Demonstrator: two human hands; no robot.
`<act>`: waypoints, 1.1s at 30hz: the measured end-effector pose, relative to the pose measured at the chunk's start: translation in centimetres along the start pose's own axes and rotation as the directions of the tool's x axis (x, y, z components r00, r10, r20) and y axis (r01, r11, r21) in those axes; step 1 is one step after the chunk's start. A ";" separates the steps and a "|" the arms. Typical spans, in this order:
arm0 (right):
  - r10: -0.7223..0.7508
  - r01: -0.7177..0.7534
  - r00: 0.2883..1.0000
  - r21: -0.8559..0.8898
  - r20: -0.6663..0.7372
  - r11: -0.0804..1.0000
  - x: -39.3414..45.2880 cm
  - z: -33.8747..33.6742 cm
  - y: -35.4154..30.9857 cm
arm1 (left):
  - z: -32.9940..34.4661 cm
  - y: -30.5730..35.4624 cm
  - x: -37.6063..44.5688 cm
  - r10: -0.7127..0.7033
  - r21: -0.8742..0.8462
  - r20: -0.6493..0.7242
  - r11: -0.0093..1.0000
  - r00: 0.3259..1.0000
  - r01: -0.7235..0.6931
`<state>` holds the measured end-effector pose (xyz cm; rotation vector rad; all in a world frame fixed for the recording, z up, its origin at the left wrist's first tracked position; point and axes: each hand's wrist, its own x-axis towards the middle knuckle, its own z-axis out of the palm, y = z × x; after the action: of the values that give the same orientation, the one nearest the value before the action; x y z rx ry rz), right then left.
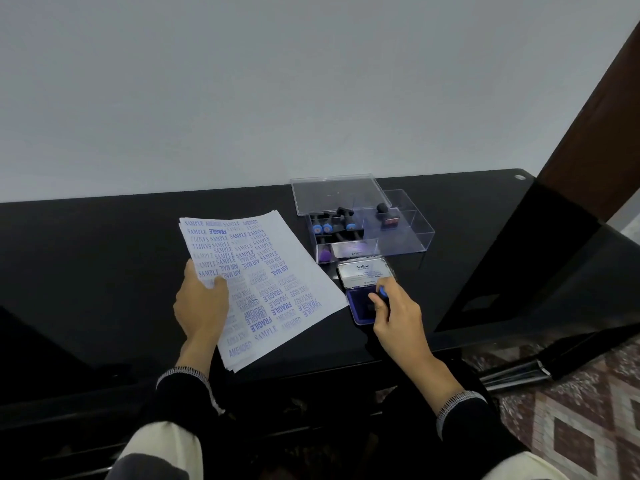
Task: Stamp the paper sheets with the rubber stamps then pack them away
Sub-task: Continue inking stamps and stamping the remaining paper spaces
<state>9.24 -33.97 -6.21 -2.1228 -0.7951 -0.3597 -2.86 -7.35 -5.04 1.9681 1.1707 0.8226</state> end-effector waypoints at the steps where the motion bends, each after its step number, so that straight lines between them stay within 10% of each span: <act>1: -0.013 0.013 1.000 -0.025 0.004 1.000 -0.1 0.1 -0.1 | 0.0 -0.1 0.0 0.004 -0.008 -0.001 1.000 1.000 -0.004; 33: 0.017 -0.015 1.000 -0.075 0.017 0.997 0.0 0.1 -1.4 | 0.4 -1.0 0.9 -0.028 0.098 0.065 0.995 0.997 0.022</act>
<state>8.36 -33.24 -5.44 -2.2036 -0.7851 -0.3685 -2.62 -6.24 -5.95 2.0395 1.2145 0.6938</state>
